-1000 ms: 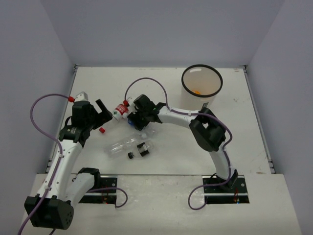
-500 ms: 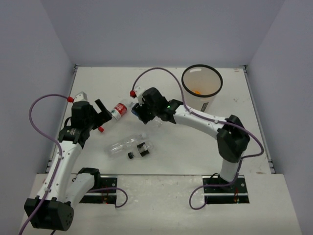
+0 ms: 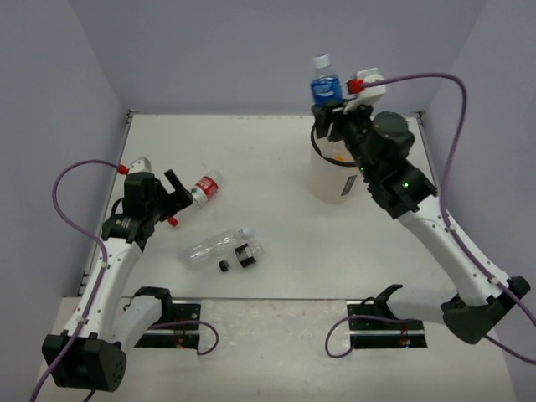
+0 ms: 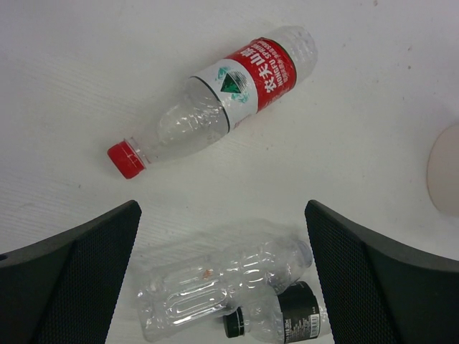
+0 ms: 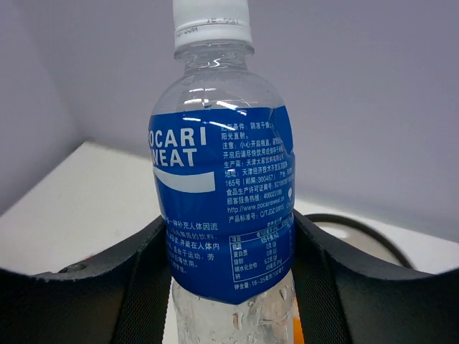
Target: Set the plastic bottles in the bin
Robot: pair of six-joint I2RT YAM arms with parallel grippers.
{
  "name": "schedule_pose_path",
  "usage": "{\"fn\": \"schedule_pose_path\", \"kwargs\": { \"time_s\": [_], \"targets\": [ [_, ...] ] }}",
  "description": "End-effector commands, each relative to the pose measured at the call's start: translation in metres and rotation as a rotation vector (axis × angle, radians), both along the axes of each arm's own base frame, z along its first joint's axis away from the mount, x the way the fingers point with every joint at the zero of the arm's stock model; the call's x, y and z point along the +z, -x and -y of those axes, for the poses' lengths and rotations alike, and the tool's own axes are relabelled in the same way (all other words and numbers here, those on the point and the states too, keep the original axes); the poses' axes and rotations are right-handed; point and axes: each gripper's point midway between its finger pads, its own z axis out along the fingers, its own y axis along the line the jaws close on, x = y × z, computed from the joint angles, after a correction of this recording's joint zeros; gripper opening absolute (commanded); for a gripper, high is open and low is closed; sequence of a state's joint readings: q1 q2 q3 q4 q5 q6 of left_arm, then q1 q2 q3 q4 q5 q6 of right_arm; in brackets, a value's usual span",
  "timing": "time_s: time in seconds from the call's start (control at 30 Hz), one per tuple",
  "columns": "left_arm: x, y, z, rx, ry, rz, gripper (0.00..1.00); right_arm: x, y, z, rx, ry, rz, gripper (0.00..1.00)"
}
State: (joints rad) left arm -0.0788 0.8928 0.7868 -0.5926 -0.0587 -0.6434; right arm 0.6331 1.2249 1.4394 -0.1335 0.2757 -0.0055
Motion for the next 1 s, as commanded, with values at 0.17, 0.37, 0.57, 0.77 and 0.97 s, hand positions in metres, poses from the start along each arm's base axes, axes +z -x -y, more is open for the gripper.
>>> {"fn": "schedule_pose_path", "kwargs": {
  "time_s": [0.17, 0.37, 0.57, 0.77, 0.97],
  "targets": [
    [0.023, -0.004, -0.008, -0.002, -0.046, 0.051, 1.00, 0.024, -0.051, 0.080, -0.252, -0.094, 0.116, 0.36],
    [0.031, -0.007, -0.007, -0.008, -0.052, 0.078, 1.00, -0.024, -0.080, 0.079, -0.271, -0.072, -0.003, 0.41],
    [0.040, -0.008, -0.015, 0.027, -0.074, 0.104, 1.00, -0.040, -0.081, 0.084, -0.306, -0.111, -0.055, 0.96],
    [0.034, -0.018, -0.007, -0.012, -0.060, 0.111, 1.00, -0.038, -0.063, 0.091, -0.307, -0.149, -0.050, 0.99],
    [0.032, -0.039, -0.005, -0.038, -0.079, 0.131, 1.00, -0.036, -0.040, 0.097, -0.298, -0.184, -0.058, 0.99]
  ]
}}
